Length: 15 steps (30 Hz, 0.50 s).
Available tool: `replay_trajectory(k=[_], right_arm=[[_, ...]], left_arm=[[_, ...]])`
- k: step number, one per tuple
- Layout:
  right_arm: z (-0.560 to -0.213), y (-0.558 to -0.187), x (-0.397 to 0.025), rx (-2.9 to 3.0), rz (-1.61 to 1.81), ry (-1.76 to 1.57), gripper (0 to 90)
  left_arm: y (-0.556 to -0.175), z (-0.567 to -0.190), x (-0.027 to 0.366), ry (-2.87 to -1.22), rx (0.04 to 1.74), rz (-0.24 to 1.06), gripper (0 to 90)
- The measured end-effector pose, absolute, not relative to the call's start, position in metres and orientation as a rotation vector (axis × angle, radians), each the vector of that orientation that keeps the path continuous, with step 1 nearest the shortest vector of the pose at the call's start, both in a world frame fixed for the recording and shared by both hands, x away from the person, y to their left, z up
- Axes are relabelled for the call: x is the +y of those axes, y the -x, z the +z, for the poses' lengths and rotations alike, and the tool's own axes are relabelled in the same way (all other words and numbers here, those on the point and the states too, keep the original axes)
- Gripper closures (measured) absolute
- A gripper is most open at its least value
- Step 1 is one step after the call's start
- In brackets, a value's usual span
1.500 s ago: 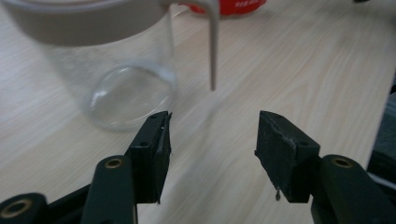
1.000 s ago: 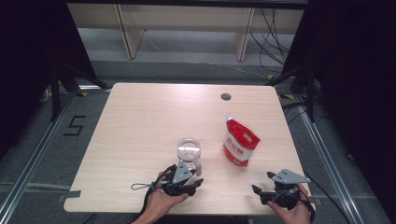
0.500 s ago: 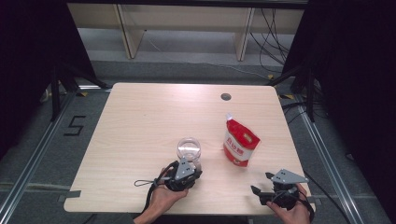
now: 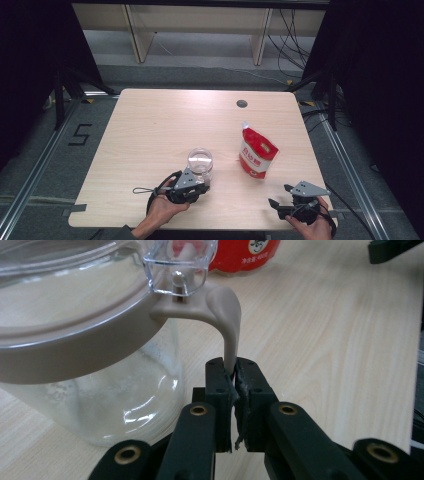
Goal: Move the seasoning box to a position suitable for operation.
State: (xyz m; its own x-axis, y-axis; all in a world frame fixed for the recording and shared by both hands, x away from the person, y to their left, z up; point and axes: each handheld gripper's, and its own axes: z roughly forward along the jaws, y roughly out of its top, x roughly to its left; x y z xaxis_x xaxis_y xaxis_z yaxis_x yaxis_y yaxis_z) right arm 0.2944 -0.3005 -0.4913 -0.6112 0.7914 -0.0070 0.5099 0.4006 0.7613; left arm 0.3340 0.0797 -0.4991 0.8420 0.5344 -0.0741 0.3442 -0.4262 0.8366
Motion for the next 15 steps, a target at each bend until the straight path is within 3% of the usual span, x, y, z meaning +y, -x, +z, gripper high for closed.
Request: replay_trajectory(k=[15], right_arm=[[-0.493, -0.295, -0.297, 2.317, 1.055, -1.138, 23.5]], left_arm=[[-0.327, -0.497, 0.115, -2.072, 0.630, 0.236, 82.3]])
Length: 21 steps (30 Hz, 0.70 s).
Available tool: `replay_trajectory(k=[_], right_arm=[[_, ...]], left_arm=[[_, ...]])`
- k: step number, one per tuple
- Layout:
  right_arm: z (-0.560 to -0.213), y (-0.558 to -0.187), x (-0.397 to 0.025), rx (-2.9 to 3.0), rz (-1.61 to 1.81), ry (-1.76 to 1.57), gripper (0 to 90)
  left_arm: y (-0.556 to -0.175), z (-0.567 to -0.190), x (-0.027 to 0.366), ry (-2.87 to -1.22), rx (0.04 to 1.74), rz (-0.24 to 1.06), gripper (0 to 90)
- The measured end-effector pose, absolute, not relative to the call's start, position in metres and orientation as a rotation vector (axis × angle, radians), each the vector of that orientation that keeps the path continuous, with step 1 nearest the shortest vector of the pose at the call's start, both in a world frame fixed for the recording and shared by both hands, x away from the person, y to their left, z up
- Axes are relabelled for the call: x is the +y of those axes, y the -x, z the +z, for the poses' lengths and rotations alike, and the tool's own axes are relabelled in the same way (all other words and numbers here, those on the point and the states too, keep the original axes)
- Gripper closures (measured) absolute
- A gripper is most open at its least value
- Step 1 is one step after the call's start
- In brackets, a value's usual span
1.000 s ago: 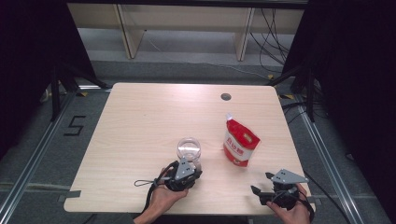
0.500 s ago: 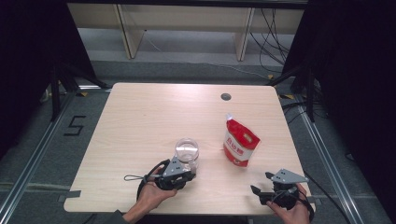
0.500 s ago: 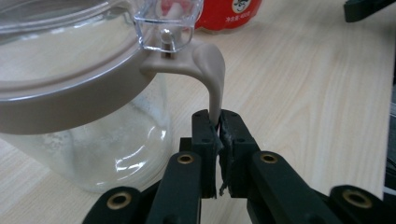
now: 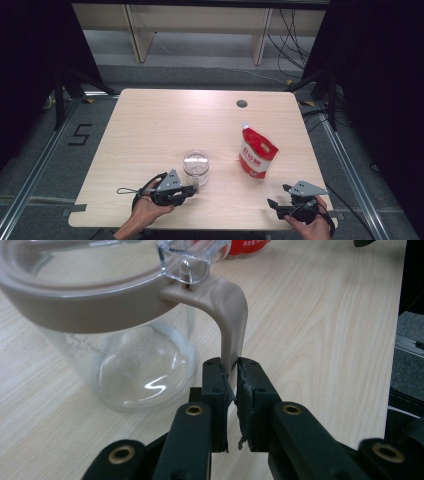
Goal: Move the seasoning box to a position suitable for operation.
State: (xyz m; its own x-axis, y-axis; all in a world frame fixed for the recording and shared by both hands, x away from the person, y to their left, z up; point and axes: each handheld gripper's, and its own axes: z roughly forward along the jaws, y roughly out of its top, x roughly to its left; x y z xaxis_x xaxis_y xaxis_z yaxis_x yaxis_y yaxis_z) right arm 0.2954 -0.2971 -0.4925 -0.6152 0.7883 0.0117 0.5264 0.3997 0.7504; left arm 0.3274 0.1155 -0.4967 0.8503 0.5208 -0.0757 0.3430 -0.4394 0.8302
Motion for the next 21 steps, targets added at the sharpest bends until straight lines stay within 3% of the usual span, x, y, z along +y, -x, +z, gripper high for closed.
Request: replay_trajectory(k=[8, 17, 18, 21], right_arm=[[-0.493, -0.296, -0.297, 2.327, 1.055, -1.128, 23.6], [-0.493, -0.297, -0.296, 2.324, 1.055, -1.118, 23.5], [-0.493, -0.297, -0.295, 2.330, 1.057, -1.134, 23.5], [-0.494, -0.297, -0.294, 2.351, 1.054, -1.134, 23.3]], left_arm=[[-0.327, -0.493, 0.141, -2.066, 0.663, 0.292, 89.2], [-0.318, -0.490, 0.132, -1.996, 0.755, 0.292, 74.1], [-0.315, -0.490, 0.128, -1.993, 0.788, 0.310, 68.0], [-0.313, -0.490, 0.125, -1.985, 0.816, 0.347, 62.8]])
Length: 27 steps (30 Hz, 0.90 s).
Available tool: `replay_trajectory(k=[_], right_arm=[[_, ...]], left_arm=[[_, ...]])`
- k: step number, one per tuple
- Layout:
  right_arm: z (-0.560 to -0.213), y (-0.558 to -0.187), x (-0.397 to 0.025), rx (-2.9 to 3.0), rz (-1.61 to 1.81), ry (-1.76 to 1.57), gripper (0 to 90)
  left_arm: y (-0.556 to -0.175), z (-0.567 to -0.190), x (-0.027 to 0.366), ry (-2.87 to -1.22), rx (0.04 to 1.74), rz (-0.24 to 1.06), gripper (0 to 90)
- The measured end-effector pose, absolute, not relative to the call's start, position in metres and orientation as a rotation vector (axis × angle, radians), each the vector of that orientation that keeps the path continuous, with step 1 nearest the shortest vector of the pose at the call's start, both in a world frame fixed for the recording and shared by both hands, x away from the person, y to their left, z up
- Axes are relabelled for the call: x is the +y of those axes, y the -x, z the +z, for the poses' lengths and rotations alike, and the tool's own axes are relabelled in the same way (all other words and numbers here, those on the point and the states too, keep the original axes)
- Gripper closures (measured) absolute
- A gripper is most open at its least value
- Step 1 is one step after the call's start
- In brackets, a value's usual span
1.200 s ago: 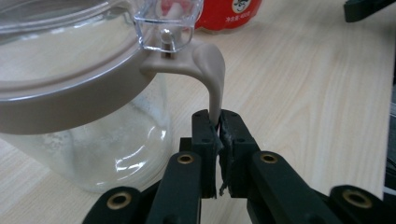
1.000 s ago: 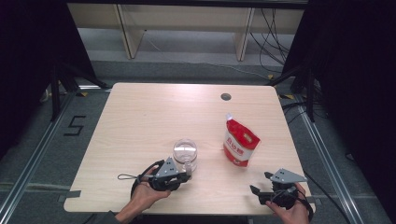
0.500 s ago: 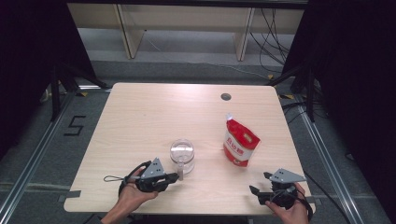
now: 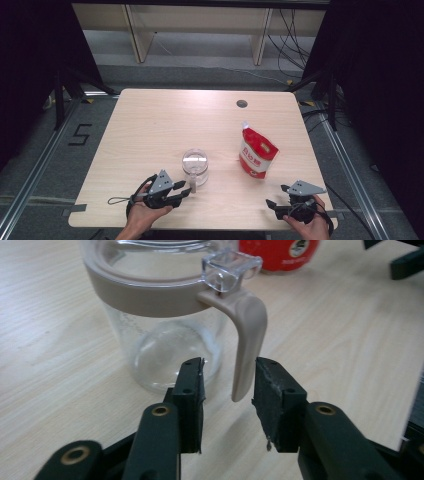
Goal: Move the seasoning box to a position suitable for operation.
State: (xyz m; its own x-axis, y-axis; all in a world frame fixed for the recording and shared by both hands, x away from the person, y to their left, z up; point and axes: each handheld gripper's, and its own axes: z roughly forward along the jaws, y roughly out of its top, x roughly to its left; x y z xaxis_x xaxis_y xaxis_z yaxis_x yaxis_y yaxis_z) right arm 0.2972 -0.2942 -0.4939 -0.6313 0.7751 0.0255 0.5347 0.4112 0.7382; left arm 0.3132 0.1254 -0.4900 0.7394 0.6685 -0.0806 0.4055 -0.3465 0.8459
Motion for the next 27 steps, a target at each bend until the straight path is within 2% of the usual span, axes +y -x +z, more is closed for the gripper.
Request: replay_trajectory(k=[7, 16, 21, 27], right_arm=[[-0.494, -0.299, -0.294, 2.369, 1.057, -1.115, 23.3], [-0.495, -0.300, -0.292, 2.371, 1.064, -1.097, 23.2], [-0.495, -0.300, -0.292, 2.370, 1.057, -1.086, 22.9], [-0.495, -0.301, -0.293, 2.410, 1.076, -1.089, 22.9]], left_arm=[[-0.302, -0.487, 0.111, -1.927, 0.916, 0.435, 52.8], [-0.303, -0.493, 0.094, -1.896, 0.996, 0.525, 51.2], [-0.303, -0.497, 0.085, -1.911, 0.987, 0.607, 55.3], [-0.305, -0.496, 0.098, -1.912, 0.980, 0.627, 66.2]])
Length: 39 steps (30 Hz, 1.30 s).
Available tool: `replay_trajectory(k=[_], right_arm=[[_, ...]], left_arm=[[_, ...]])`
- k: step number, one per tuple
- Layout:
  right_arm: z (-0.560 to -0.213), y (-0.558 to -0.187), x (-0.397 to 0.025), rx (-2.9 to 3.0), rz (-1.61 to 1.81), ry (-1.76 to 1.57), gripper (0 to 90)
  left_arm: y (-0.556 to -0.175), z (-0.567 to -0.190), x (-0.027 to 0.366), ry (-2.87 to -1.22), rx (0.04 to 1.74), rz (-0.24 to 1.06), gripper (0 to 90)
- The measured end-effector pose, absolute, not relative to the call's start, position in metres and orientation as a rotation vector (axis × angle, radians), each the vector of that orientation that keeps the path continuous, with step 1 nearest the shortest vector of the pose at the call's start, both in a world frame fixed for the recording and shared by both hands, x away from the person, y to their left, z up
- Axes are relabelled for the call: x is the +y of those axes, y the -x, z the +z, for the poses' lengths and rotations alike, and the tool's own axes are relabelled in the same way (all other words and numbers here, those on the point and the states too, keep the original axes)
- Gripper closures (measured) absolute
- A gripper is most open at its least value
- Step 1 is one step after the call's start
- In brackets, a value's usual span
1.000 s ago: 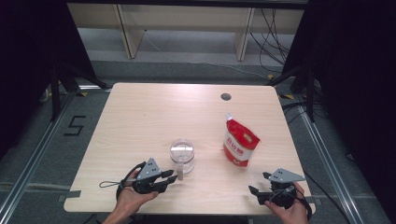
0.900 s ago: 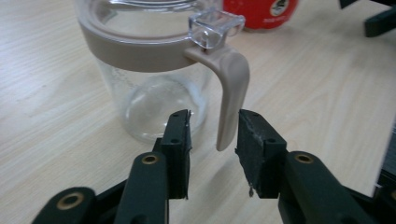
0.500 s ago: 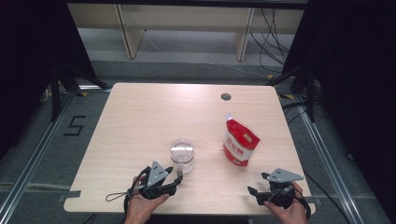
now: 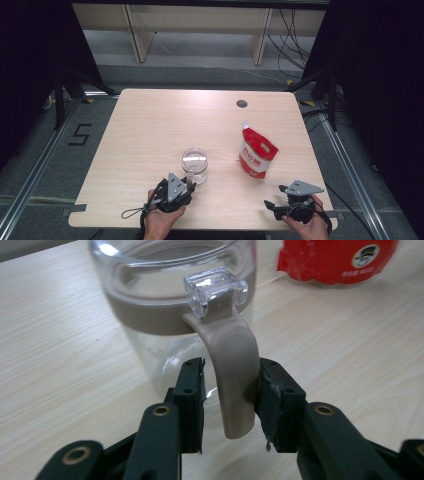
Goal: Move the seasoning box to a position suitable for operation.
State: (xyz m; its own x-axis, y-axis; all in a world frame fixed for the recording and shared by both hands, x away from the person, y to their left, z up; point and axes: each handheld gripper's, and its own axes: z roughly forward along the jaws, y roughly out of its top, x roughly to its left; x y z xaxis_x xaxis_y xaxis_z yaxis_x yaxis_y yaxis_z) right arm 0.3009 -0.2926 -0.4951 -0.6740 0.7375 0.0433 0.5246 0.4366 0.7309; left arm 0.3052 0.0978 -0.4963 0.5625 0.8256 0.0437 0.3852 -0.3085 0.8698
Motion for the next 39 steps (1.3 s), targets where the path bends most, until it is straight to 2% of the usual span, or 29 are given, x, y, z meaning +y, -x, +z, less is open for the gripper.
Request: replay_trajectory(k=[5, 18, 27, 39], right_arm=[[-0.495, -0.300, -0.292, 2.369, 1.053, -1.090, 23.0], [-0.495, -0.300, -0.291, 2.371, 1.067, -1.099, 23.2], [-0.495, -0.301, -0.291, 2.370, 1.074, -1.093, 23.4], [-0.496, -0.301, -0.291, 2.375, 1.078, -1.089, 23.5]], left_arm=[[-0.310, -0.492, 0.126, -1.880, 1.017, 0.637, 69.6], [-0.331, -0.495, 0.143, -1.831, 1.042, 0.653, 73.3], [-0.345, -0.500, 0.161, -1.838, 0.912, 0.599, 73.9], [-0.348, -0.504, 0.165, -1.839, 0.790, 0.525, 73.7]])
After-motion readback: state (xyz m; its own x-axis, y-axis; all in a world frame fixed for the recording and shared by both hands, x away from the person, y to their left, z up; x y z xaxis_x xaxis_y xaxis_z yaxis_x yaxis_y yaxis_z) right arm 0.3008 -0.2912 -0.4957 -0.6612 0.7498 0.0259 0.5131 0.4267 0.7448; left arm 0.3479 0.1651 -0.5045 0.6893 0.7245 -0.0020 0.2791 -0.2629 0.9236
